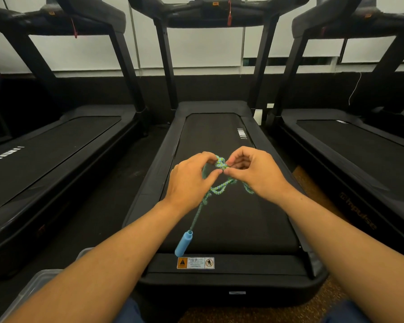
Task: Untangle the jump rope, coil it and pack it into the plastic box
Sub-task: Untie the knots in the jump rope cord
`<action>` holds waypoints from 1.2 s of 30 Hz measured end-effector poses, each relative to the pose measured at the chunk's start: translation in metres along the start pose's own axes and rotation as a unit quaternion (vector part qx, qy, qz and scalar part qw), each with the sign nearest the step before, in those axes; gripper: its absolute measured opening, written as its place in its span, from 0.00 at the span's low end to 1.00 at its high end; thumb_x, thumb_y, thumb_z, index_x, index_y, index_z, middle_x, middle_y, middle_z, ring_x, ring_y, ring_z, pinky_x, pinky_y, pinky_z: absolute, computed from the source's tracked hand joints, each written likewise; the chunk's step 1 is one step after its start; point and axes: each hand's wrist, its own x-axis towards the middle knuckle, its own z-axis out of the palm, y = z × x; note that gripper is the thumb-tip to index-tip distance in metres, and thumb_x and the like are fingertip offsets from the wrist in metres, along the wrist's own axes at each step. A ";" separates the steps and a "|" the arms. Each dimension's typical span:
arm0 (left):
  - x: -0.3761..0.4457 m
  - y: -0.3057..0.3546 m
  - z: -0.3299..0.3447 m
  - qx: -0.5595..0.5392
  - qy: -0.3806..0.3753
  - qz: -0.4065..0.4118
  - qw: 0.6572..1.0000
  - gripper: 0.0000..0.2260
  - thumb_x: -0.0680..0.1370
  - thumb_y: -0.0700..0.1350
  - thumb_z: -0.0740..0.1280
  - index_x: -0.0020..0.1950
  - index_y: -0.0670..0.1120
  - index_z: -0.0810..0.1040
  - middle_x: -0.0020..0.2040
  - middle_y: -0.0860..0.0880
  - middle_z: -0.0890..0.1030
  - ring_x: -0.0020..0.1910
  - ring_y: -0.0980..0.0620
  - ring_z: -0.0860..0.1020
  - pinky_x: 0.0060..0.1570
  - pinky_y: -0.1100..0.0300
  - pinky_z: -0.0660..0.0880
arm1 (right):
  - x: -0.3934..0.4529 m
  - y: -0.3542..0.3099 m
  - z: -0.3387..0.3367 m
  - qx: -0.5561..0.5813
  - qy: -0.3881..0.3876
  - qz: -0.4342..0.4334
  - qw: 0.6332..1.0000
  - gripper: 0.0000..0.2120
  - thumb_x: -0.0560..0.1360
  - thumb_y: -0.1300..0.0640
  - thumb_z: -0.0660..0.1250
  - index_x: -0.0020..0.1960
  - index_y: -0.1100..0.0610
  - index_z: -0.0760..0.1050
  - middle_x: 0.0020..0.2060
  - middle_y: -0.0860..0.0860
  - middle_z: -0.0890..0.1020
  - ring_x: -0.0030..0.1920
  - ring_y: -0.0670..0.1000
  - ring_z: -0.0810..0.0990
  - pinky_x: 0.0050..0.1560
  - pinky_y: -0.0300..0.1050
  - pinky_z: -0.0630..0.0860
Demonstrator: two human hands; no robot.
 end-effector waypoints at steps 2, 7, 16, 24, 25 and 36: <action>0.000 0.001 0.000 -0.021 0.002 0.006 1.000 0.09 0.76 0.48 0.75 0.55 0.50 0.83 0.50 0.57 0.85 0.47 0.59 0.82 0.49 0.56 0.79 | 0.000 -0.001 -0.001 -0.012 -0.004 -0.006 1.000 0.08 0.70 0.62 0.79 0.46 0.57 0.81 0.40 0.50 0.86 0.41 0.47 0.85 0.45 0.40 0.82; 0.000 -0.001 0.003 -0.022 -0.026 -0.009 0.999 0.05 0.78 0.46 0.72 0.53 0.50 0.82 0.45 0.57 0.83 0.36 0.64 0.74 0.39 0.62 0.72 | 0.000 0.001 0.001 -0.026 -0.010 -0.012 1.000 0.09 0.70 0.63 0.79 0.45 0.57 0.80 0.38 0.49 0.84 0.38 0.44 0.82 0.43 0.37 0.79; 0.004 0.007 0.001 -0.250 -0.064 -0.235 0.937 0.09 0.80 0.41 0.66 0.41 0.46 0.81 0.31 0.55 0.78 0.26 0.63 0.71 0.31 0.66 0.66 | -0.002 0.000 0.005 -0.088 0.002 -0.061 0.994 0.04 0.73 0.61 0.76 0.46 0.53 0.85 0.43 0.47 0.87 0.45 0.46 0.85 0.51 0.47 0.80; 0.002 0.013 0.000 -0.263 -0.089 -0.247 0.928 0.11 0.82 0.43 0.65 0.41 0.42 0.79 0.24 0.58 0.72 0.24 0.61 0.65 0.28 0.65 0.63 | -0.001 -0.004 0.012 -0.194 0.018 -0.084 0.977 0.07 0.72 0.52 0.77 0.48 0.52 0.82 0.46 0.45 0.81 0.46 0.45 0.79 0.49 0.39 0.75; 0.002 0.012 0.000 -0.264 -0.092 -0.249 0.927 0.11 0.82 0.42 0.65 0.42 0.41 0.79 0.26 0.57 0.73 0.24 0.61 0.65 0.28 0.65 0.63 | -0.001 -0.004 0.013 -0.203 0.019 -0.085 0.975 0.07 0.72 0.52 0.76 0.47 0.52 0.82 0.46 0.45 0.81 0.47 0.47 0.79 0.50 0.44 0.76; 0.006 0.012 0.001 -0.274 -0.098 -0.278 0.915 0.11 0.79 0.41 0.64 0.36 0.45 0.76 0.27 0.54 0.70 0.27 0.56 0.64 0.30 0.58 0.61 | -0.003 -0.005 0.007 -0.048 0.014 -0.004 0.999 0.03 0.70 0.59 0.72 0.38 0.56 0.80 0.34 0.48 0.82 0.34 0.44 0.77 0.39 0.43 0.73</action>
